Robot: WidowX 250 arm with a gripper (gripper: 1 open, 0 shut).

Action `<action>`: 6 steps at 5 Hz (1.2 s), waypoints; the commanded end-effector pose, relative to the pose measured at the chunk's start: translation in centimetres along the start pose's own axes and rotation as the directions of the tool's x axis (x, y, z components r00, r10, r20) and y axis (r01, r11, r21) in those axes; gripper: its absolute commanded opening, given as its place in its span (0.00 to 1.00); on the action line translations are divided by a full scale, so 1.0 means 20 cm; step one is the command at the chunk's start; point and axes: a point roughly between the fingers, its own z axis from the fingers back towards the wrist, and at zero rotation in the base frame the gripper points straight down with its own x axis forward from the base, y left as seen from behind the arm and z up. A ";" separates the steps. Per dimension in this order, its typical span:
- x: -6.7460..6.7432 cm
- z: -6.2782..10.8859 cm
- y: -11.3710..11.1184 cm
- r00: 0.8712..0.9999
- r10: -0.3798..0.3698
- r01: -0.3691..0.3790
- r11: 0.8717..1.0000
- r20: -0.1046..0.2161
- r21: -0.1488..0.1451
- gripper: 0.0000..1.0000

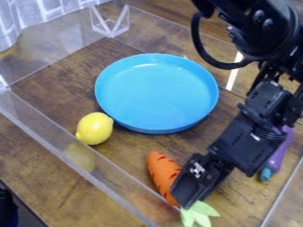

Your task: Put the carrot on the blue tray

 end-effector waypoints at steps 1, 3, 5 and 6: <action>-0.04 0.00 0.04 0.999 -0.038 0.038 0.999 -0.017 0.032 1.00; -0.09 -0.03 0.07 0.993 -0.098 0.099 0.995 -0.059 0.023 1.00; -0.17 -0.06 0.09 0.993 -0.104 0.104 0.995 -0.063 0.005 1.00; -0.21 -0.08 0.09 0.992 -0.108 0.108 0.994 -0.065 -0.002 1.00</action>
